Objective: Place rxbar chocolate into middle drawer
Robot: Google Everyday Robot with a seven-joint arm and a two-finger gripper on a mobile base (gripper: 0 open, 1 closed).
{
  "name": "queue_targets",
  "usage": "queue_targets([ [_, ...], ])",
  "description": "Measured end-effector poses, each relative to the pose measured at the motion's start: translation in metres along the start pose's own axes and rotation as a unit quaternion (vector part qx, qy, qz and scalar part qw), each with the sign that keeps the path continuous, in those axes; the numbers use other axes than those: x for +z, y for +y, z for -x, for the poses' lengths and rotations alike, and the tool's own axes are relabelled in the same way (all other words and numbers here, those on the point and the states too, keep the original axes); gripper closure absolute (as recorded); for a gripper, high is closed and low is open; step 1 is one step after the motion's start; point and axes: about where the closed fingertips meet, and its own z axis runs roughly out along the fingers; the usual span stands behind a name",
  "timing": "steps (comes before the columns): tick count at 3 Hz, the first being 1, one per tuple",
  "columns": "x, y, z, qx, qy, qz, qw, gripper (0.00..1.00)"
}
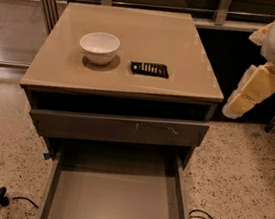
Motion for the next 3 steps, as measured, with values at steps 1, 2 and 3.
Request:
queue_targets([
  [1,0.004,-0.010,0.021,0.018,-0.066,-0.020,0.9974,0.00],
  [2,0.004,-0.014,0.015,0.019,-0.068,-0.023,0.9972,0.00],
  [3,0.035,-0.038,0.025,-0.011,-0.078,-0.006,0.9969,0.00],
])
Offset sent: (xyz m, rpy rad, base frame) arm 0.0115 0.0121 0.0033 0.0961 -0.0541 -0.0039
